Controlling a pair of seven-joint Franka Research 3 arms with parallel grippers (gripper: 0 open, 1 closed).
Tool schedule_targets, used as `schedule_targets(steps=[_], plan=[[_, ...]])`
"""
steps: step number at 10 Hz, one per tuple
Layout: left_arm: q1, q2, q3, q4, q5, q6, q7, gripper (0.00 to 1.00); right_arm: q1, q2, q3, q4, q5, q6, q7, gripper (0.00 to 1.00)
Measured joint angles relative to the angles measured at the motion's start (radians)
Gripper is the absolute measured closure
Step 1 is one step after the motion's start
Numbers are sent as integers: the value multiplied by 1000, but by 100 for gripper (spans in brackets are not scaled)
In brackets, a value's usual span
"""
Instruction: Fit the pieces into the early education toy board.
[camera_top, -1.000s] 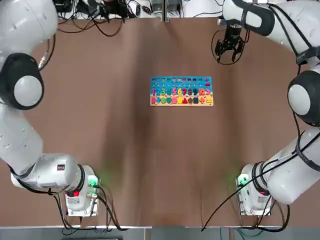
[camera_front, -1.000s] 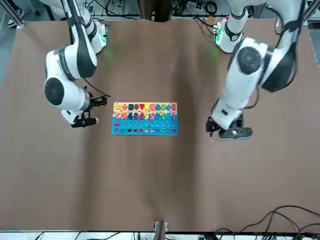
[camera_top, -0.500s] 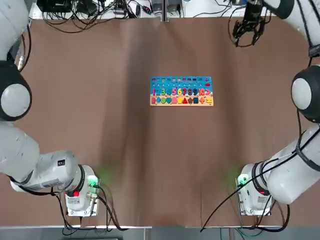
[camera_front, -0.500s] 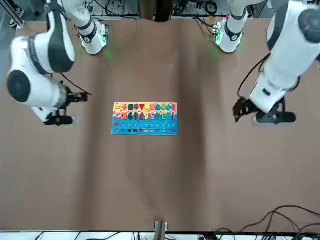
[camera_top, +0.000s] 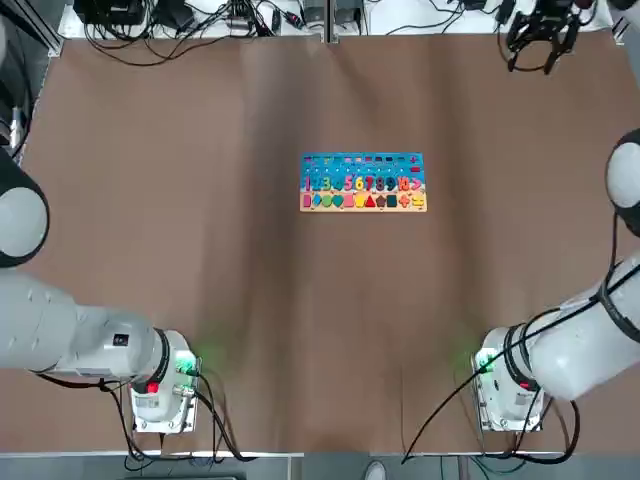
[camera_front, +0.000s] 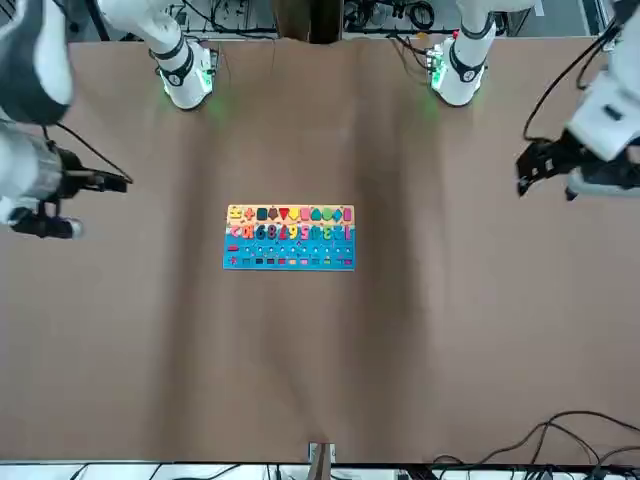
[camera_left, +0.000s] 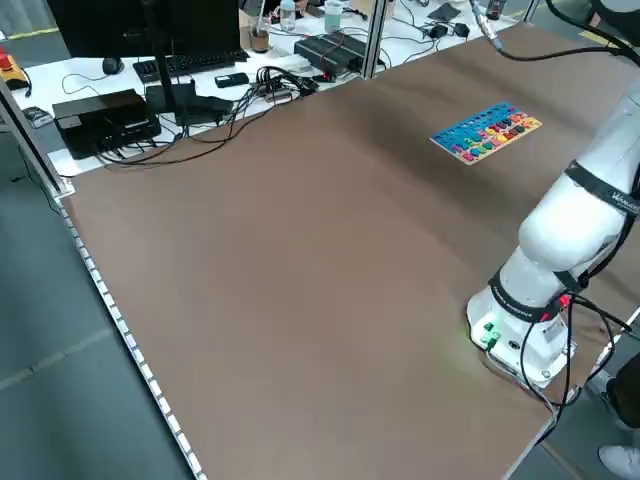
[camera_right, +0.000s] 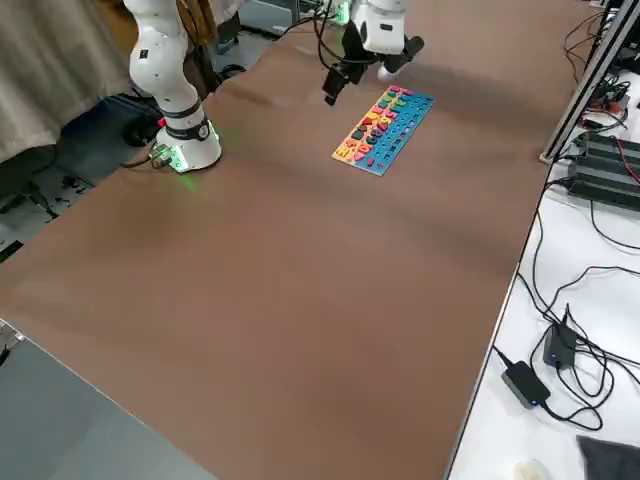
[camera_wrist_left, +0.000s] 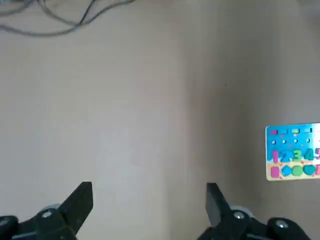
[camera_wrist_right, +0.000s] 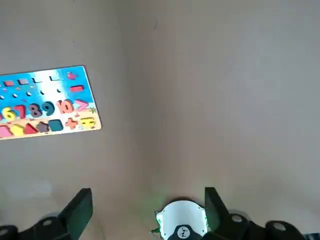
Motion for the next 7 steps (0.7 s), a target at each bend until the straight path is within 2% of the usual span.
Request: schedule_targets(steps=[2,3,4,7], plan=[[4,-11,50,-4,-18,-57,10,0,-285,-59,249,1,-1,-6,0,1],[3,-17,48,-16,-18,-58,10,1,-370,-78,325,3,-11,-6,-2,1],[1,-22,39,-34,-18,-49,10,2,-397,-87,349,8,-23,-5,-3,1],[-2,-25,21,-54,-1,-5,5,1,-402,-91,358,36,-32,-1,-10,1]])
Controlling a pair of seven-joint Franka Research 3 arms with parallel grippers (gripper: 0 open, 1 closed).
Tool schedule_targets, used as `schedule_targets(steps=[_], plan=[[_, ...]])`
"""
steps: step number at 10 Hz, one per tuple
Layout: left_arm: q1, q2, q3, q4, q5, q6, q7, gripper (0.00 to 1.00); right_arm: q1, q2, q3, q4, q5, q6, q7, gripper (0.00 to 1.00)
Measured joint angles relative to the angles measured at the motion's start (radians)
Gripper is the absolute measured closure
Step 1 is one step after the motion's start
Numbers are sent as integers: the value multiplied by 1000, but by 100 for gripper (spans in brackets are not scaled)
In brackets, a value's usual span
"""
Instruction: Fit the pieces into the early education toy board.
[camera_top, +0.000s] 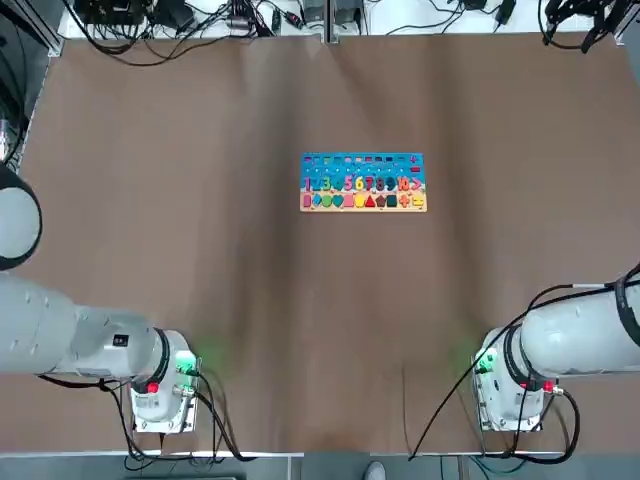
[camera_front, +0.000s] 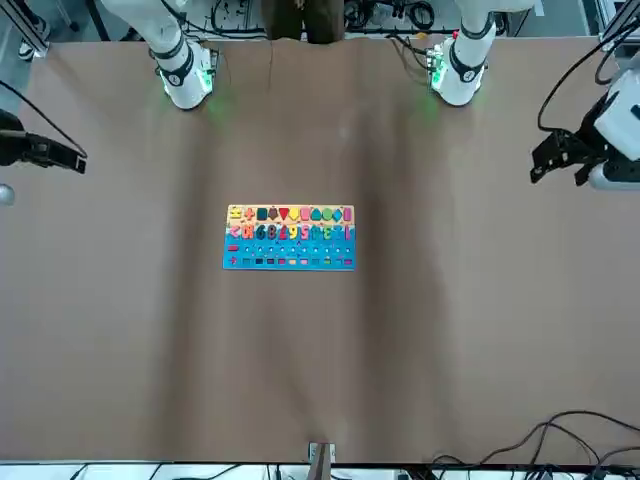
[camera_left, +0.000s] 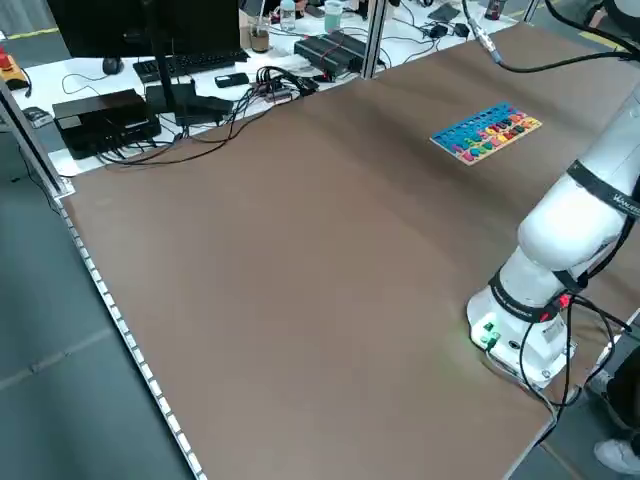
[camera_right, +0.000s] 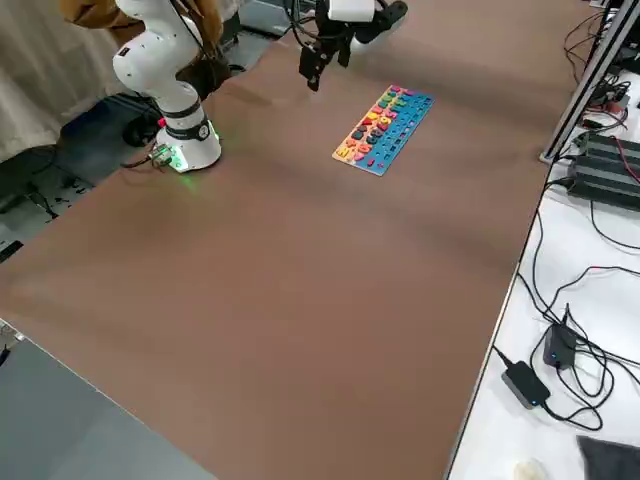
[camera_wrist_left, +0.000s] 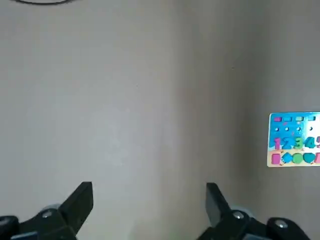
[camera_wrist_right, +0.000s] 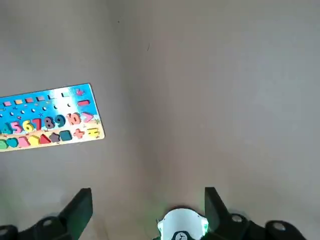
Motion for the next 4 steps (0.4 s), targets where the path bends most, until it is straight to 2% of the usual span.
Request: schedule_targets(steps=[4], plan=[[0,-33,-14,6,18,-47,-10,1,0,0,9,25,-1,4,-6,1]])
